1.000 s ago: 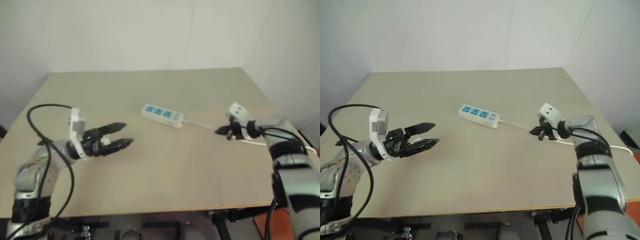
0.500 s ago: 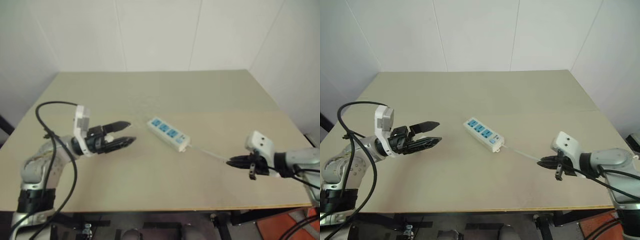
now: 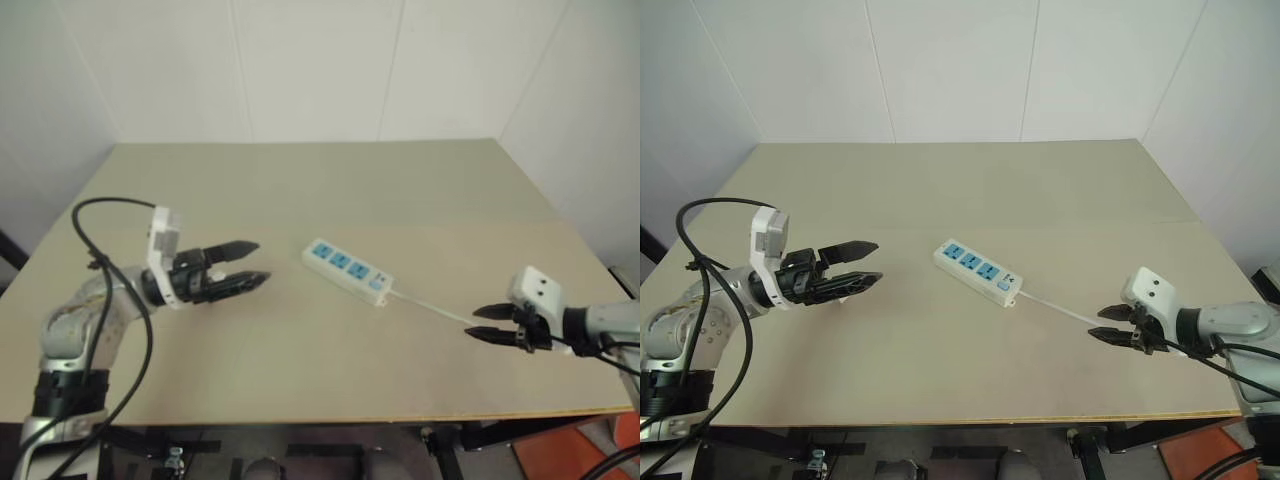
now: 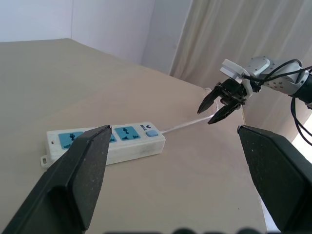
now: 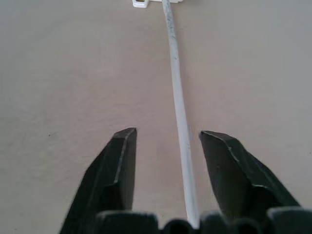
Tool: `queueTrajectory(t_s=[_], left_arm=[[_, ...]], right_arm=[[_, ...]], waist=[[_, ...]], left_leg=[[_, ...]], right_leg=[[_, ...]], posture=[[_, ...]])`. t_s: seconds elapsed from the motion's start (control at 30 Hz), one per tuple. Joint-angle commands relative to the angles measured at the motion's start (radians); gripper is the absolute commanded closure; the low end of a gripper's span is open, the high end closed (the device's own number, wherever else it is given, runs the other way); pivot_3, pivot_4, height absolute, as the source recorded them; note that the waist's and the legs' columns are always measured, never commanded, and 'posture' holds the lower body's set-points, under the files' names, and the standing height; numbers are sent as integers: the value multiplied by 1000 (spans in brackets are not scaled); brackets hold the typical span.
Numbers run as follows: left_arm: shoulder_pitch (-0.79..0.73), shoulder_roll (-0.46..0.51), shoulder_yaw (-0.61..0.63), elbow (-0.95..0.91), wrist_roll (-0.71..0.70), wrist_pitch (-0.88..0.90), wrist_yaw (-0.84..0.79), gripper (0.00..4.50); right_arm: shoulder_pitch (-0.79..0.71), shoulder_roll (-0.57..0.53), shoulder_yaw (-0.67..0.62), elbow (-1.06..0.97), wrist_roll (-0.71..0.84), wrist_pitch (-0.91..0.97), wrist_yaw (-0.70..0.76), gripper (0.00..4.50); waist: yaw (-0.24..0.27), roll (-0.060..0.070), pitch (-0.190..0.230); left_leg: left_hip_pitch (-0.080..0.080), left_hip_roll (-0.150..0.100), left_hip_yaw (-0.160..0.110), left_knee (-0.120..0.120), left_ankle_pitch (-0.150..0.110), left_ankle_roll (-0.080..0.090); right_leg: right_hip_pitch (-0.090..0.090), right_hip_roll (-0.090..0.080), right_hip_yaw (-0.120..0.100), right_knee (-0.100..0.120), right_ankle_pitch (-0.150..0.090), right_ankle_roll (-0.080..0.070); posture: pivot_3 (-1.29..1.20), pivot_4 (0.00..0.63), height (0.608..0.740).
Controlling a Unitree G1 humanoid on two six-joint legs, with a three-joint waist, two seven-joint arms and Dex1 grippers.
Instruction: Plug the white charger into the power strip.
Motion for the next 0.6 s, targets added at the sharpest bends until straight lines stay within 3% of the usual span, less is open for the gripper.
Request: queueTrajectory(t_s=[0.03,0.1,0.13,0.33,0.6], left_arm=[[15,19,23,-28,2,-21,-10,0],[23,22,26,-29,5,-26,-7,0],[26,24,28,-28,5,-28,-7,0],[29,40,40,-13,10,-38,-13,0],[30,42,47,7,26,-56,-19,0]], right_arm=[[-2,-32,-28,11,24,-35,20,801],[0,-40,-42,0,44,-26,30,123],[1,-40,-52,-3,55,-29,35,22],[-5,5,-111,-75,140,-43,4,22],[-57,372,-88,-127,212,-168,-245,22]], waist=[[0,0,0],[0,0,0],[0,0,0],[0,0,0],[-1,-1,0]], left_leg=[[0,0,0,0,0,0],[0,0,0,0,0,0],[0,0,0,0,0,0],[0,0,0,0,0,0],[0,1,-1,0,0,0]], right_leg=[[0,0,0,0,0,0],[0,0,0,0,0,0],[0,0,0,0,0,0],[0,0,0,0,0,0],[0,1,0,1,0,0]], posture=[[0,150,740],[0,150,740],[0,150,740],[0,150,740],[0,150,740]])
